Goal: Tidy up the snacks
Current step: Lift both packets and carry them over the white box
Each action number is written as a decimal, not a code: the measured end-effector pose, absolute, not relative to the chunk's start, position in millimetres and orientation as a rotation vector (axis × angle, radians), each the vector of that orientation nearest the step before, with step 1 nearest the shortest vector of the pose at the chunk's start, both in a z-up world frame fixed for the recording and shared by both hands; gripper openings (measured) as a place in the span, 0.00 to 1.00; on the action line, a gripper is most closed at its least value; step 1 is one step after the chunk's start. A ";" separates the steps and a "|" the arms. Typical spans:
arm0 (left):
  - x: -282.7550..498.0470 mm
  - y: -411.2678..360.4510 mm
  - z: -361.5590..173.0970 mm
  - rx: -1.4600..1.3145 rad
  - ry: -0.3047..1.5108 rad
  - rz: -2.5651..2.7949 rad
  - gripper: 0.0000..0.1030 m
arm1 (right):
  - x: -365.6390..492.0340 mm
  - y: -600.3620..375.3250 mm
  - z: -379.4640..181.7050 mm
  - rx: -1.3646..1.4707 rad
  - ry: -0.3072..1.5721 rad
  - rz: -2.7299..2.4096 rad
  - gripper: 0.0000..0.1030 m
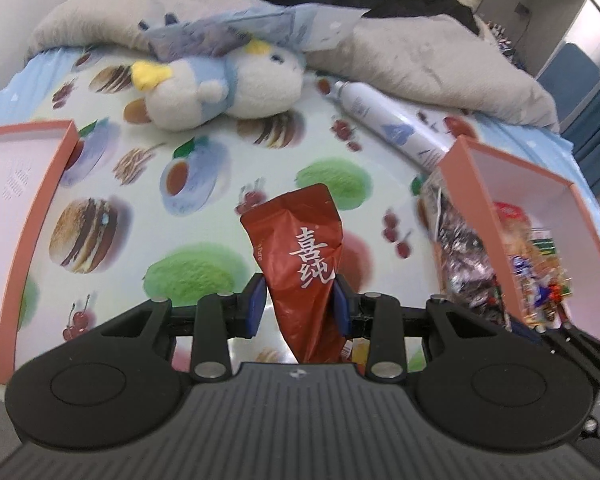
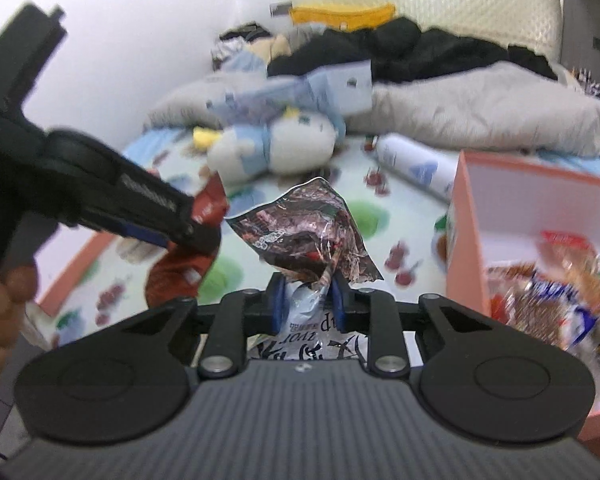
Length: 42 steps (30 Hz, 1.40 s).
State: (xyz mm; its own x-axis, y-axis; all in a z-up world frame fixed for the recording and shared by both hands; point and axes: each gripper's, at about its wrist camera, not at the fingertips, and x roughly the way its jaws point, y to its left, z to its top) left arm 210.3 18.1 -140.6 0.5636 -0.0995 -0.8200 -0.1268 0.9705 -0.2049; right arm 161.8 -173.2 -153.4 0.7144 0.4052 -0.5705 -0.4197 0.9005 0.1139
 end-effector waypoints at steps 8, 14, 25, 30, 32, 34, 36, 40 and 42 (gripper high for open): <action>216.4 -8.8 -101.8 -0.284 0.921 -0.057 0.39 | 165.5 -198.4 -107.2 -0.054 0.525 0.427 0.26; 223.2 -30.1 -75.7 -0.319 0.868 -0.121 0.39 | 175.1 -216.1 -85.6 -0.066 0.477 0.390 0.26; 241.7 -72.6 -62.1 -0.354 0.823 -0.218 0.39 | 197.6 -257.1 -77.5 -0.062 0.457 0.291 0.26; 259.9 -101.2 -72.6 -0.360 0.836 -0.266 0.39 | 210.4 -278.4 -89.3 -0.063 0.490 0.228 0.26; 266.9 -114.2 -78.6 -0.359 0.851 -0.287 0.39 | 215.1 -288.7 -96.6 -0.059 0.510 0.199 0.26; 273.2 -126.3 -85.8 -0.347 0.864 -0.297 0.39 | 219.9 -298.2 -104.4 -0.040 0.534 0.179 0.26; 280.6 -137.3 -95.1 -0.349 0.883 -0.310 0.39 | 226.1 -308.9 -112.7 -0.026 0.558 0.152 0.27; 292.4 -160.4 -109.5 -0.326 0.908 -0.332 0.39 | 236.4 -329.1 -129.7 -0.001 0.608 0.110 0.27; 298.9 -170.3 -116.1 -0.322 0.921 -0.339 0.39 | 240.4 -337.1 -139.1 0.015 0.636 0.094 0.27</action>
